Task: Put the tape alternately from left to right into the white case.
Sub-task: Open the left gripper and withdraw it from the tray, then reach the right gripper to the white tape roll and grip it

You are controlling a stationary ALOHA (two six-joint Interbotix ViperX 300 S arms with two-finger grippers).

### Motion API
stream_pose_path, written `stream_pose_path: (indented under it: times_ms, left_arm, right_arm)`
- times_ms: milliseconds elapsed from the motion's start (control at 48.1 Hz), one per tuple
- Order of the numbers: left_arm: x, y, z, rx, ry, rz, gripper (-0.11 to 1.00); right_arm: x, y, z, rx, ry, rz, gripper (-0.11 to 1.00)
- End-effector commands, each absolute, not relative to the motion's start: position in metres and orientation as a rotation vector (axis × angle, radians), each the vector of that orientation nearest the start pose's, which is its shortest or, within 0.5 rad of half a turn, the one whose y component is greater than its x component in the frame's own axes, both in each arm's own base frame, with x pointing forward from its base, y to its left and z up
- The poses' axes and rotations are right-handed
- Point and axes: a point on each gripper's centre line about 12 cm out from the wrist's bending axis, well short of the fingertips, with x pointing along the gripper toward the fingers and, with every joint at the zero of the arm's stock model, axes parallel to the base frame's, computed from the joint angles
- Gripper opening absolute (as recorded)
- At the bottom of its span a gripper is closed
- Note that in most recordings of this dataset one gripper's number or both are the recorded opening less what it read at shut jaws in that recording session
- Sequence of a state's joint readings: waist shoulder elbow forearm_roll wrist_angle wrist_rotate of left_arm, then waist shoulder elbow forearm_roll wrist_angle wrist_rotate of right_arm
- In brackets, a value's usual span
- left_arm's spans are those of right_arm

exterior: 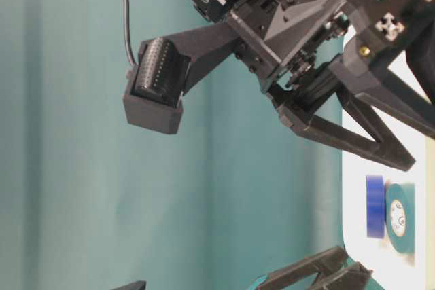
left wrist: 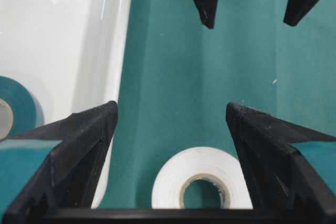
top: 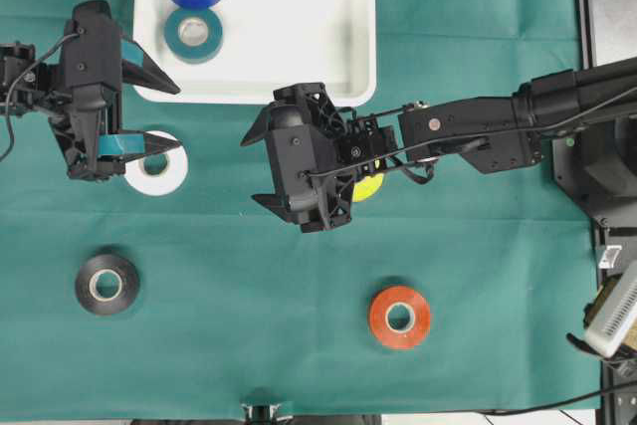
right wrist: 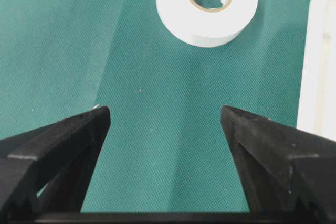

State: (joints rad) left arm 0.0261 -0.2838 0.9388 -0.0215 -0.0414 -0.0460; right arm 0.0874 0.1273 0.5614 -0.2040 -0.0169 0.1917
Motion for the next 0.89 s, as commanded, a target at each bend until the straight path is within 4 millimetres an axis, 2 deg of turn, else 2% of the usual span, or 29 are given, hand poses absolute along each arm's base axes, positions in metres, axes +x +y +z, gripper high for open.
stream_pose_path:
  times_ms: [0, 333, 874]
  left_arm:
    - [0.31, 0.009, 0.191, -0.071, 0.577, 0.048, 0.85]
    - [0.31, 0.021, 0.191, 0.0, 0.579, 0.061, 0.85]
    - [0.298, 0.056, 0.181, -0.037, 0.607, 0.175, 0.85]
  right_arm:
    - [0.423, 0.041, 0.167, -0.035, 0.614, 0.103, 0.63]
    - [0.443, 0.05, 0.167, -0.039, 0.579, 0.123, 0.63]
    - [0.506, 0.052, 0.156, -0.121, 0.647, 0.107, 0.63]
